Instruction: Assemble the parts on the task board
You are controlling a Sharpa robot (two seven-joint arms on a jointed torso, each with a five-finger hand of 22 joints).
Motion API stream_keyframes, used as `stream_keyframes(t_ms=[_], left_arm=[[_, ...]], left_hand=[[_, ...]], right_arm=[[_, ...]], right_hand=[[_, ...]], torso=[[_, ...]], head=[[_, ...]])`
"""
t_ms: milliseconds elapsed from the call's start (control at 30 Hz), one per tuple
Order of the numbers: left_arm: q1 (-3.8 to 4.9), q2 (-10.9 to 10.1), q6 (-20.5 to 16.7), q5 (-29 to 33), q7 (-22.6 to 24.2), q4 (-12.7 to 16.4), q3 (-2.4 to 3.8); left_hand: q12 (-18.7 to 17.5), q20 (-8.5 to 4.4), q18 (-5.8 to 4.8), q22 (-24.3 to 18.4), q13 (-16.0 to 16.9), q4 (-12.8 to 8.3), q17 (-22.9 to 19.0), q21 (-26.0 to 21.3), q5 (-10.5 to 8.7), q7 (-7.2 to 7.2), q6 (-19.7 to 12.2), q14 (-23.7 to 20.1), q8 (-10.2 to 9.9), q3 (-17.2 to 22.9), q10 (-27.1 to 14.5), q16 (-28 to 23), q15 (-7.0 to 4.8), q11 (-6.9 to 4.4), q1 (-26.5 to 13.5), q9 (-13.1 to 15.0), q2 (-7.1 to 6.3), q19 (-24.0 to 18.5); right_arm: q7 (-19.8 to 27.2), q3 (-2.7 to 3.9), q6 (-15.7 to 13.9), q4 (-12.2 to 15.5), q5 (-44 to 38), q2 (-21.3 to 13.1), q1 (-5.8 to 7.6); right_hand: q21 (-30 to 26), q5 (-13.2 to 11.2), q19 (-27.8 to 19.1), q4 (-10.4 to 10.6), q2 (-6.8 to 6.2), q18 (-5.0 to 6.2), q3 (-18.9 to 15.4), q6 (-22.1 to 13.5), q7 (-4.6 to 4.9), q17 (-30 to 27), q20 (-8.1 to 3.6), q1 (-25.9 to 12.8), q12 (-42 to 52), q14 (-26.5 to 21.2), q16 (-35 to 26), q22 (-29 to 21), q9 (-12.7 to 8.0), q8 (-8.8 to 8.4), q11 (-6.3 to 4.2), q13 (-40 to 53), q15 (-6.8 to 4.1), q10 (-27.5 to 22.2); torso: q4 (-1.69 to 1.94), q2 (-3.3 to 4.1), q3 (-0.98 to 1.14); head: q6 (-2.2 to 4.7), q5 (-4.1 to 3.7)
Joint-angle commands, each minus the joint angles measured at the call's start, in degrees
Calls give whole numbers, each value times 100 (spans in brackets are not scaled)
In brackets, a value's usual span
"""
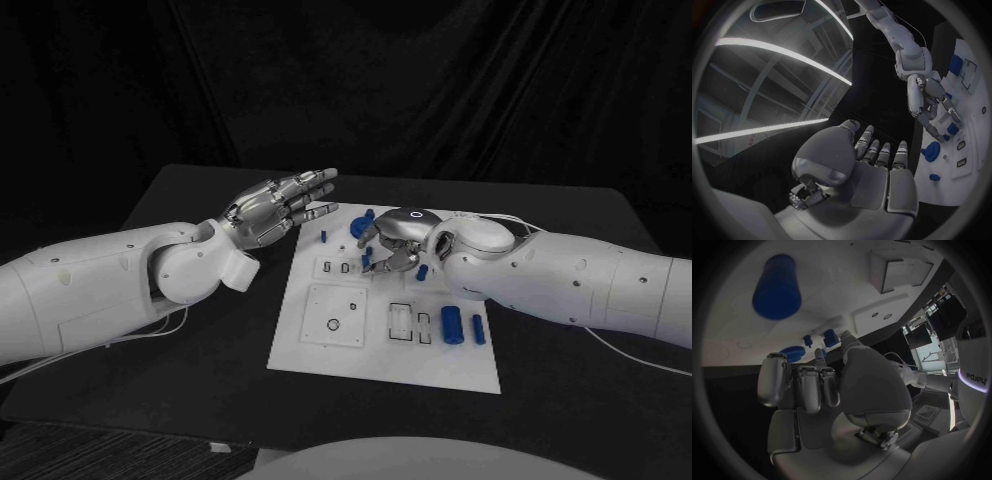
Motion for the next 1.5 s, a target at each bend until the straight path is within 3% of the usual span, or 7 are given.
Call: stream_keyframes(t_ms=[33, 333, 667, 833, 1000, 1267, 1500], left_arm=[[-11, 10, 47, -2, 61, -8, 6], [-15, 18, 0, -2, 130, -30, 6], [-6, -78, -552, -825, 492, -49, 9], [149, -139, -1333, -2370, 836, -123, 11], [476, -3, -1978, -4283, 669, -320, 13], [1004, 403, -1912, -7231, -793, -541, 13], [1256, 861, -688, -8194, -2162, -547, 14]], left_hand=[[113, 21, 18, -29, 52, -33, -27, -59, 97, 32, 33, 24, 96, 332, -11, -29, 44, 75, 20, 103, -17, 16], [103, 25, 18, -28, 50, -52, -26, -58, 88, 27, 17, 25, 95, 346, -16, -27, 47, 67, 16, 100, -36, 19], [2565, 400, -32, 754, 652, 607, 878, 1530, -2945, -187, -144, 2357, 163, -1127, 1217, 1785, 472, 811, -647, 105, -698, 2927], [3861, 293, 1, 1113, 1319, 604, 1436, 2406, -2892, -30, 283, 3746, 316, -1381, 2146, 3255, 440, 971, -488, 141, -692, 4514], [5629, -214, -3, 1818, 2694, 547, 2872, 3651, -2482, 47, 487, 4822, 300, -1420, 3675, 5628, -110, 431, -26, 133, -685, 5709], [8441, -618, -434, 6161, 8915, 581, 8923, 7461, -2814, 203, 1895, 8977, 774, -1678, 8865, 8935, -525, -26, -180, 388, -636, 6839], [8445, -595, -890, 8443, 8926, 597, 8959, 8709, -3151, 186, 3109, 9008, 1145, -1687, 8877, 8945, -519, 3, -550, 799, -470, 8510]], right_arm=[[113, 10, -461, 167, -36, -112, 137], [275, 10, -1127, 807, -23, -675, 575], [303, 9, -1645, 1317, 287, -1630, 926], [75, 9, -1280, 1533, 487, -2074, 993], [-22, 7, -1144, 1935, 689, -2426, 956], [-38, 7, -1076, 2256, 783, -2468, 726], [-149, 6, -1062, 2227, 800, -2353, 636]], right_hand=[[-134, -80, -6, 57, -85, -29, -5, 90, 28, 1221, -22, -298, 95, 526, -93, 1099, -91, 3, 13, 1512, -14, 557], [-137, -69, -6, 60, 60, -30, -447, 225, 50, 1257, 2, -712, 95, 534, -70, 1102, -142, 50, 37, 1512, 8, 557], [266, 990, 187, 34, 816, -111, -349, 1043, 0, 1540, 18, -1084, 95, 611, 127, 1215, 94, 524, 57, 1512, 28, 557], [312, 999, 205, 39, 837, -119, -369, 1144, -23, 1540, 24, -1073, 95, 611, 127, 1226, 211, 698, 70, 1512, 38, 557], [309, 984, 202, 39, 846, -118, -378, 1094, -16, 1540, 27, -1074, 95, 611, 127, 1224, 230, 713, 73, 1512, 41, 557], [253, 977, 177, 38, 870, -105, -373, 1075, -15, 1540, 30, -1062, 95, 611, 127, 1207, 246, 732, 77, 1512, 44, 557], [203, 989, 153, 31, 898, -93, -360, 1067, -14, 1540, 33, -1026, 95, 611, 127, 1191, 268, 765, 82, 1512, 48, 557]], torso=[[-11, -7, -1], [-2, -14, 5], [-12, -6, 3], [-26, -14, 0], [-42, -17, 2], [-158, -51, -5], [-245, -49, 18]], head=[[-10, 14], [7, 10], [53, -64], [29, -107], [-3, -105], [-80, -39], [-106, 60]])
